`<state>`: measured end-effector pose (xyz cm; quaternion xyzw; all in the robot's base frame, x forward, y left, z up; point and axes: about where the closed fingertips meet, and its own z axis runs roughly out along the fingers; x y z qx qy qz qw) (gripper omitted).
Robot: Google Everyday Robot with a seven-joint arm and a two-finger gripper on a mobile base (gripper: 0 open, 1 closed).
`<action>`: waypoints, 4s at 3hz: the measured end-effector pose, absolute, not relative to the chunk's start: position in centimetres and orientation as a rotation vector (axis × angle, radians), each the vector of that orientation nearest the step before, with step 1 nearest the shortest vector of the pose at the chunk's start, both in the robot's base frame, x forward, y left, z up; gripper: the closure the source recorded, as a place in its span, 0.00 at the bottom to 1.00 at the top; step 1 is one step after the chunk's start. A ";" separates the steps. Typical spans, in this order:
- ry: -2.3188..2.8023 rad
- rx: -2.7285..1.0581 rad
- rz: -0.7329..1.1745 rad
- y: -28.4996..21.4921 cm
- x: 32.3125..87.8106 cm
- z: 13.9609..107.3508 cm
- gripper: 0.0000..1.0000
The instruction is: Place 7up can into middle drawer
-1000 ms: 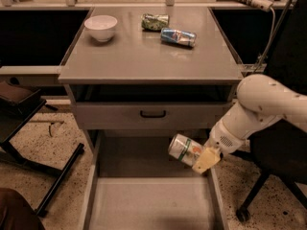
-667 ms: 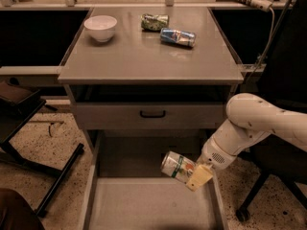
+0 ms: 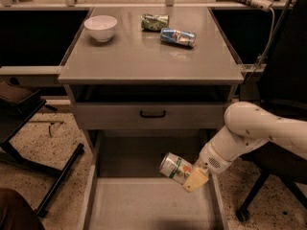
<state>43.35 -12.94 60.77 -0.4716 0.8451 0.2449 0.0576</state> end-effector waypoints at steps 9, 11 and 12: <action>2.454 -1.102 0.272 0.2 49.1 41.8 1.00; 2.543 -1.114 0.269 0.0 49.6 37.8 1.00; 2.579 -1.158 0.389 1.5 48.8 35.0 1.00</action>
Offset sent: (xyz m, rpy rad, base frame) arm 0.0313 0.0520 -0.0988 0.0975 -0.2226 -0.3765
